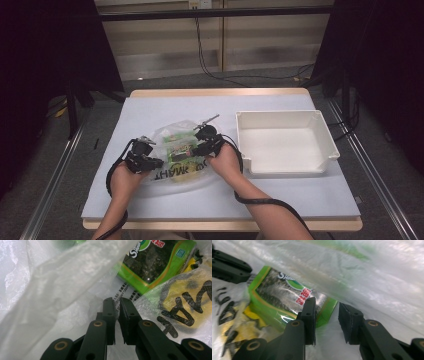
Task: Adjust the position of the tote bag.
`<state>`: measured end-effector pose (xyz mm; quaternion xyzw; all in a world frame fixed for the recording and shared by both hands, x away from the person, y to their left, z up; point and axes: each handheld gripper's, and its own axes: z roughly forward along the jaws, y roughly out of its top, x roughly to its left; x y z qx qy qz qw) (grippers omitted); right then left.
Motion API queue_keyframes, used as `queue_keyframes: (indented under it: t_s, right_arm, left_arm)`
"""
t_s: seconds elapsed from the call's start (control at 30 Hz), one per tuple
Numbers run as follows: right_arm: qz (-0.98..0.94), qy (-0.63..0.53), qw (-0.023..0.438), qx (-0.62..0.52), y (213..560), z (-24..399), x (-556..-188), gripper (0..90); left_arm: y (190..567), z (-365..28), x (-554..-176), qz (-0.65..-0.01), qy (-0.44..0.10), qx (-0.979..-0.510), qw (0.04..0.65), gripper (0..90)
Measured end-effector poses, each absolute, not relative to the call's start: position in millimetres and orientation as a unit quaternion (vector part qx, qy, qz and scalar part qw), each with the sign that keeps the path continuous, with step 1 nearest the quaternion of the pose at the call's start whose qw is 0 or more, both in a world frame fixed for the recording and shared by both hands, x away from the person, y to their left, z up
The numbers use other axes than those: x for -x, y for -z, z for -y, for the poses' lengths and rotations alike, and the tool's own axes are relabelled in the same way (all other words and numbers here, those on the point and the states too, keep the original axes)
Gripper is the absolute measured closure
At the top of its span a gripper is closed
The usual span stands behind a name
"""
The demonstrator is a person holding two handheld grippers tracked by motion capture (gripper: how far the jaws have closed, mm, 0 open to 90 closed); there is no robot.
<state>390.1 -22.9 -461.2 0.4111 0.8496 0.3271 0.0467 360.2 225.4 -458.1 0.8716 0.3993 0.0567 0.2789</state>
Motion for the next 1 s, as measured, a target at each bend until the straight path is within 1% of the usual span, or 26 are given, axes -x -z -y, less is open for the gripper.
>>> queue_keyframes:
  t_s: [0.03,0.1,0.17,0.3,0.4,0.47,0.6,0.7,0.83,0.93,1.0]
  right_arm:
    - [-0.85,-0.329,0.039,-0.41,461.5,22.4,-389.5,68.1]
    - [-0.85,-0.331,0.021,-0.41,462.1,20.4,-387.6,75.8]
    - [-0.854,-0.329,0.017,-0.403,462.4,16.2,-384.0,82.1]
    - [-0.861,-0.324,0.015,-0.392,461.7,13.4,-377.5,84.8]
    - [-0.865,-0.321,0.013,-0.384,460.1,13.4,-370.2,86.4]
    - [-0.866,-0.322,0.012,-0.382,459.8,14.6,-367.0,87.0]
    - [-0.868,-0.321,0.0,-0.378,459.1,16.4,-364.8,87.9]
    - [-0.879,-0.313,-0.003,-0.361,457.5,15.9,-362.9,88.7]
    - [-0.884,-0.305,-0.016,-0.352,456.0,16.2,-360.2,88.9]
    - [-0.889,-0.299,-0.021,-0.346,454.6,16.3,-358.6,88.5]
    - [-0.889,-0.299,-0.014,-0.347,453.1,16.4,-359.0,86.0]
  left_arm:
    - [457.6,-225.2,-360.2,-0.395,-0.053,-0.873,0.28,82.7]
    - [457.2,-224.1,-359.5,-0.389,-0.051,-0.877,0.277,82.9]
    - [458.3,-223.5,-357.2,-0.384,-0.05,-0.88,0.275,85.3]
    - [459.9,-226.7,-351.7,-0.385,-0.044,-0.878,0.283,87.9]
    - [456.7,-231.7,-349.3,-0.391,-0.048,-0.871,0.294,87.5]
    - [452.3,-237.5,-349.8,-0.401,-0.053,-0.863,0.303,84.8]
    - [444.4,-243.1,-352.1,-0.413,-0.068,-0.854,0.311,84.2]
    - [439.1,-242.3,-357.9,-0.416,-0.081,-0.851,0.311,84.8]
    - [437.6,-241.4,-370.2,-0.429,-0.095,-0.843,0.31,88.7]
    - [440.3,-241.6,-380.7,-0.437,-0.094,-0.841,0.307,89.8]
    - [442.1,-239.8,-383.8,-0.431,-0.086,-0.847,0.3,89.6]
